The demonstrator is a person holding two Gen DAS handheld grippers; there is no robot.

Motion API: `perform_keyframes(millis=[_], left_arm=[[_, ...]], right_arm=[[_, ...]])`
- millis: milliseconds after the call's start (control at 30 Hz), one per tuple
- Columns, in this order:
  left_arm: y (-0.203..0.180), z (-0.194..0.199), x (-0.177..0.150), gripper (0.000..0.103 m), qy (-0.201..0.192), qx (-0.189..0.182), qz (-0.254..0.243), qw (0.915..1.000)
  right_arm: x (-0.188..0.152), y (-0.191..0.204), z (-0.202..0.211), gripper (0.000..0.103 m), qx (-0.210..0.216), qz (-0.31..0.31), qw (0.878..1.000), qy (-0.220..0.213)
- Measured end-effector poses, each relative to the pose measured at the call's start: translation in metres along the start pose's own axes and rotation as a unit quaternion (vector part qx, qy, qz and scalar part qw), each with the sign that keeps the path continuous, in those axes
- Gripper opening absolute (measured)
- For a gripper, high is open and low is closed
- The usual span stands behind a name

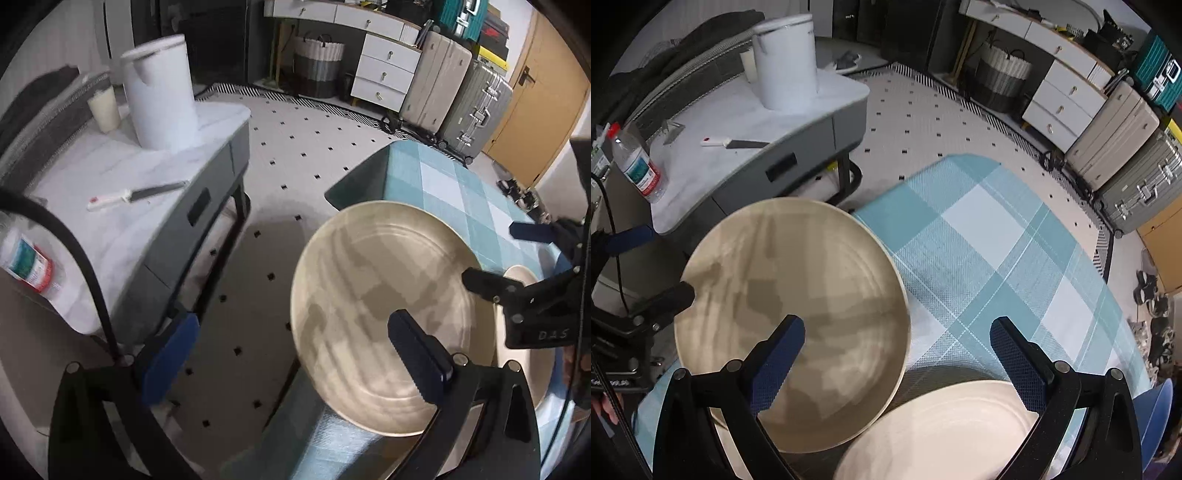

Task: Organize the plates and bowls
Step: 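Grasp the rim of a cream plate with the left tool and lift, then carry the held cream plate with the left tool toward another cream plate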

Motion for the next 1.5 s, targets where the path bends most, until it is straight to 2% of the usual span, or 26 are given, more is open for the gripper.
perform_keyframes(millis=[267, 400, 533, 667, 733, 833, 933, 1033, 1100, 1200, 1300, 1400, 1500], left_arm=[[-0.001, -0.008, 0.000, 0.102, 0.008, -0.023, 0.012, 0.9996], [-0.001, -0.013, 0.000, 0.101, 0.013, -0.024, 0.007, 0.9996], [0.002, -0.011, -0.001, 0.100, -0.001, -0.037, 0.019, 0.9991], [0.001, -0.010, -0.001, 0.098, -0.008, -0.039, 0.014, 0.9991], [0.001, -0.011, -0.001, 0.090, -0.004, -0.039, 0.010, 0.9992], [0.003, -0.017, -0.003, 0.075, 0.015, -0.056, 0.022, 0.9981], [0.005, -0.021, -0.006, 0.064, 0.025, -0.070, 0.029, 0.9969], [0.004, -0.024, -0.008, 0.054, 0.035, -0.076, 0.030, 0.9960], [0.007, -0.025, -0.010, 0.050, 0.040, -0.084, 0.039, 0.9949], [0.009, -0.025, -0.010, 0.043, 0.043, -0.087, 0.047, 0.9942], [0.009, -0.026, -0.010, 0.030, 0.044, -0.088, 0.045, 0.9941], [0.011, -0.024, -0.010, 0.019, 0.039, -0.095, 0.046, 0.9936], [0.013, -0.024, -0.010, 0.012, 0.038, -0.095, 0.045, 0.9938]], right_arm=[[-0.005, -0.005, -0.017, 0.101, 0.002, -0.002, 1.000, 0.019], [-0.005, -0.005, -0.021, 0.097, 0.004, -0.002, 1.000, 0.024], [-0.006, -0.006, -0.027, 0.083, 0.014, -0.006, 0.999, 0.035], [-0.009, -0.008, -0.032, 0.082, 0.019, -0.014, 0.999, 0.043], [-0.010, -0.008, -0.033, 0.075, 0.020, -0.016, 0.999, 0.047], [-0.012, -0.010, -0.035, 0.070, 0.024, -0.023, 0.998, 0.052], [-0.014, -0.010, -0.035, 0.061, 0.029, -0.030, 0.997, 0.057], [-0.014, -0.011, -0.035, 0.058, 0.027, -0.036, 0.997, 0.059], [-0.016, -0.012, -0.036, 0.051, 0.026, -0.039, 0.997, 0.062], [-0.017, -0.011, -0.036, 0.049, 0.027, -0.042, 0.997, 0.064], [-0.019, -0.012, -0.034, 0.049, 0.023, -0.044, 0.997, 0.062], [-0.020, -0.011, -0.033, 0.042, 0.028, -0.046, 0.997, 0.063], [-0.020, -0.008, -0.033, 0.034, 0.030, -0.044, 0.997, 0.063]])
Point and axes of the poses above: each gripper's, at about its wrist camera, not at the fingertips, and z roughly against the way its jaws point, y to its left, x to its top, the point moved 3 cm from there along -z, roughly the way its jaws point, and after that the axes turned 2 degrees about -y, right-handed, at the moved point
